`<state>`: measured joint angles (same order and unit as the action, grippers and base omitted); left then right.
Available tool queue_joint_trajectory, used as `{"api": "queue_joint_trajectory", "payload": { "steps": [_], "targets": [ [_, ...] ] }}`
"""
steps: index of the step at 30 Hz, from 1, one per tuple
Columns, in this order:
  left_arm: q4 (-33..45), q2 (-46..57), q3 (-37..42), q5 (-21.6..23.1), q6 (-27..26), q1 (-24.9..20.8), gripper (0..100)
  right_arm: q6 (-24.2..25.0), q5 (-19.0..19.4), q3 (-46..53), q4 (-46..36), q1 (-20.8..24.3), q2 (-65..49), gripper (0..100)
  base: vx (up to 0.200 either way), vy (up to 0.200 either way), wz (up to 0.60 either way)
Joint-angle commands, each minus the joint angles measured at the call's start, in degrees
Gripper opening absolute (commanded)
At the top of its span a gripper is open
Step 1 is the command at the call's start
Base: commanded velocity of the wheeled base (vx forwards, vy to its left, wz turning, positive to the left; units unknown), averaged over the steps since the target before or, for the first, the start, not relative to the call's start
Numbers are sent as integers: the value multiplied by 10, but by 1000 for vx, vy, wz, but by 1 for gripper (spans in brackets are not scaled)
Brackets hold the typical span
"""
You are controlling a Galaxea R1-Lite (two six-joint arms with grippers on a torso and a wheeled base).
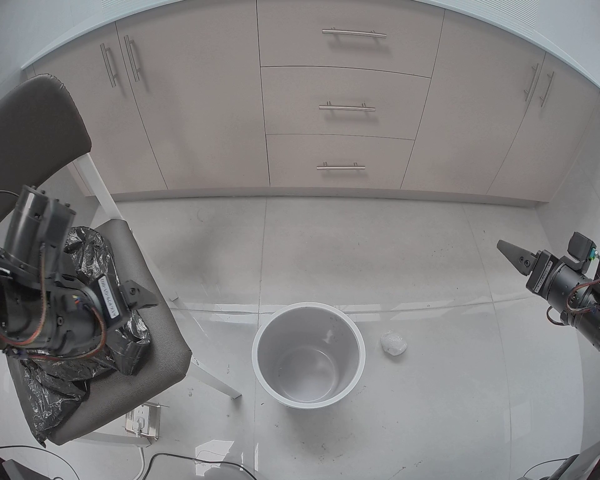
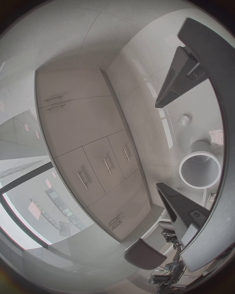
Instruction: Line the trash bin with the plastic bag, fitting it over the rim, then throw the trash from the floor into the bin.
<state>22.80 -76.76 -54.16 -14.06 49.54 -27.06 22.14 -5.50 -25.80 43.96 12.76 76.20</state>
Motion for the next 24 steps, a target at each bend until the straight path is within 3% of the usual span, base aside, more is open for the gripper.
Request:
{"api": "queue_joint_trajectory", "payload": {
  "steps": [1, 8, 11, 24],
  "targets": [
    [22, 79, 4, -1, 14, -2, 100, 1, 0, 1, 2, 2, 5, 100, 0, 0, 0],
    [6, 65, 71, -24, 24, 16, 100, 1, 0, 1, 2, 2, 3, 100, 0, 0, 0],
    [-36, 43, 92, -24, 25, 16, 100, 2, 0, 1, 2, 1, 4, 100, 0, 0, 0],
    [-90, -38, 97, -25, 19, 58, 100, 3, 0, 3, 2, 1, 7, 100, 0, 0, 0]
  ]
}}
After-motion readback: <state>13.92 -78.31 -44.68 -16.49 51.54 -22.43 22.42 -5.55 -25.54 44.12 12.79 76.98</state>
